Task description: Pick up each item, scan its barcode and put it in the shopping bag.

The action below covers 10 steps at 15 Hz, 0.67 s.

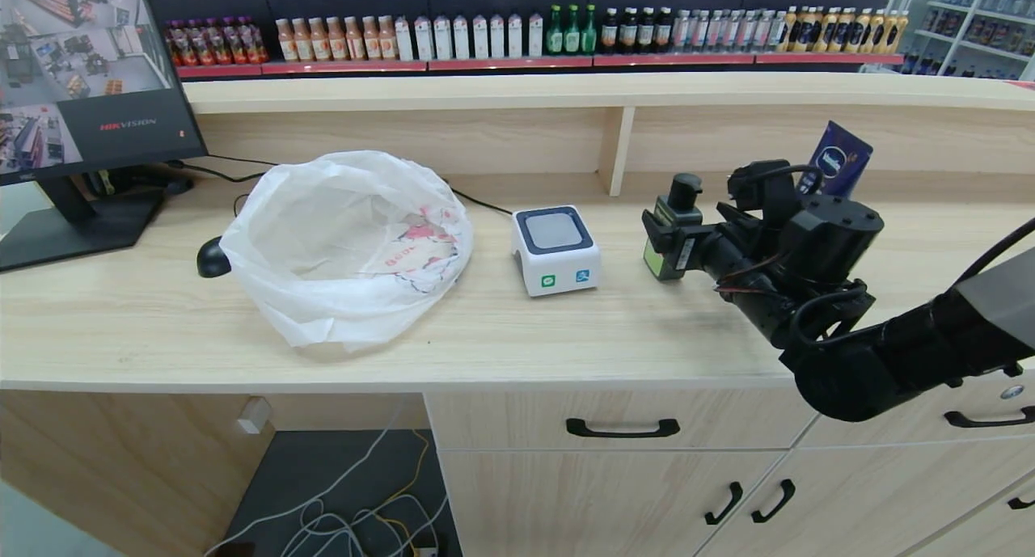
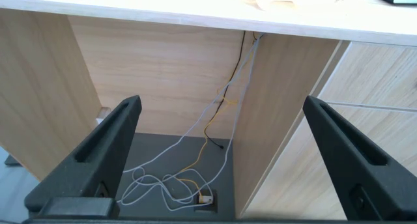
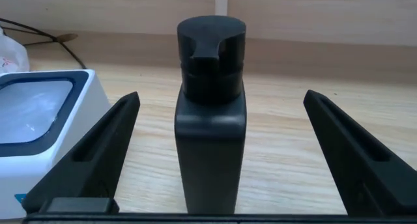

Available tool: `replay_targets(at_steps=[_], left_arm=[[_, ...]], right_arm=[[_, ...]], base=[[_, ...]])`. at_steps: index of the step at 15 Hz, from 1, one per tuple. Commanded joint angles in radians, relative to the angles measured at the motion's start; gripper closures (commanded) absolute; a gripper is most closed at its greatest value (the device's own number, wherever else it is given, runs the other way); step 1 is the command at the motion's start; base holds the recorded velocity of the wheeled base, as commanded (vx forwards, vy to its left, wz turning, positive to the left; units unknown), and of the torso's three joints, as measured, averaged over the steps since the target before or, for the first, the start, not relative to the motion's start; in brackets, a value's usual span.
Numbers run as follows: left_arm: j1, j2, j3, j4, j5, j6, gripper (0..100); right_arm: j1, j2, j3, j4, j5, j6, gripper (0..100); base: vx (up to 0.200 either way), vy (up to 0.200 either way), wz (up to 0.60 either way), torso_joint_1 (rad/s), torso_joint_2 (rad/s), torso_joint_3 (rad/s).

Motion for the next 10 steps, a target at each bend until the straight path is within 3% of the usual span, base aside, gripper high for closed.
replay_targets(at_steps=[1,10], left_arm=[[0.000,0.000,0.000,0.000,0.001,-0.001,0],[0.000,0.000,0.000,0.000,0.001,-0.001,0]], right_arm=[[-0.005,0.026,-0.012,0.001,0.001,0.001,0],[-0.016,0.102,-0.086,-0.028,0.004,0.010,0]], base=[[0.000,0.000,0.00,0.000,0.00,0.000],[0.000,0.000,0.00,0.000,0.00,0.000]])
